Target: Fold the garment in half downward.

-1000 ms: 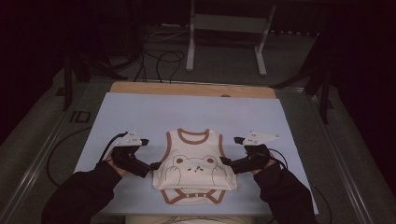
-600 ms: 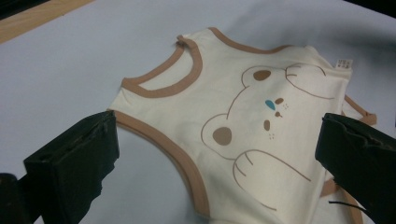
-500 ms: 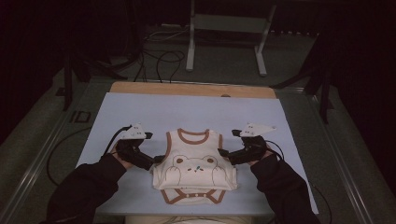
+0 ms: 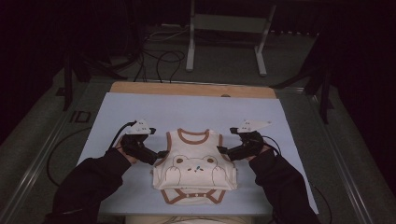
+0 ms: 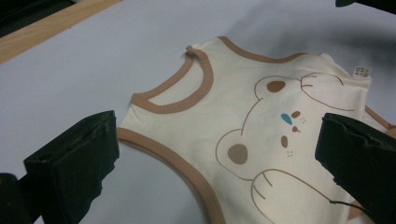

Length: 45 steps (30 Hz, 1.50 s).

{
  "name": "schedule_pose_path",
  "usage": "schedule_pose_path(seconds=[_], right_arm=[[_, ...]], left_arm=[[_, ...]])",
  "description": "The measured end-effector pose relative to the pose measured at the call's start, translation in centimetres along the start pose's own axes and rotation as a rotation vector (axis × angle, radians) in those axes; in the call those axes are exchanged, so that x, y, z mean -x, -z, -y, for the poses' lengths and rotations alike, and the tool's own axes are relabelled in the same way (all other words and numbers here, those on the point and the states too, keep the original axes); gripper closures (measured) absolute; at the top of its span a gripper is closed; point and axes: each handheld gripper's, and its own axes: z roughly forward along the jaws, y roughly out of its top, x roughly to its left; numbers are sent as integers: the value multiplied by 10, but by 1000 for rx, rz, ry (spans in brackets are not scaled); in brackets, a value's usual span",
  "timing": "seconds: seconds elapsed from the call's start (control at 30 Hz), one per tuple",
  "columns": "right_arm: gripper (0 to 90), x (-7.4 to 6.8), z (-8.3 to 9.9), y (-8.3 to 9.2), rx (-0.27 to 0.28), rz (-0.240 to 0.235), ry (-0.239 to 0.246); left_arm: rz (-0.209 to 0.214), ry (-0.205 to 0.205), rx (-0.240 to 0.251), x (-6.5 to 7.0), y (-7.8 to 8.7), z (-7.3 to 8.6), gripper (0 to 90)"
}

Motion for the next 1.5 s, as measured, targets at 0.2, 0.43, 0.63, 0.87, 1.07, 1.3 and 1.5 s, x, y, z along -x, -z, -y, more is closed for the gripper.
schedule_pose_path(seconds=[0.2,0.43,0.63,0.87,1.07,1.3,1.5], right_arm=[[91,5,1,-8,-21,7,17],[91,11,2,-18,-39,8,25],[91,19,4,-28,-59,-6,4],[91,30,8,-43,-98,-25,-5],[91,40,13,-54,-128,-30,-33],[99,49,20,-66,-159,-7,-52],[133,58,23,-76,-181,10,-80]], left_arm=[[2,-2,-9,-5,-7,-3,6],[-8,-10,-31,-12,-17,-4,6],[4,-14,-52,-17,-29,-3,6],[32,-7,-68,-24,-45,-2,6],[42,10,-78,-30,-54,-1,8],[82,24,-105,-36,-67,1,13],[90,14,-118,-39,-76,4,31]])
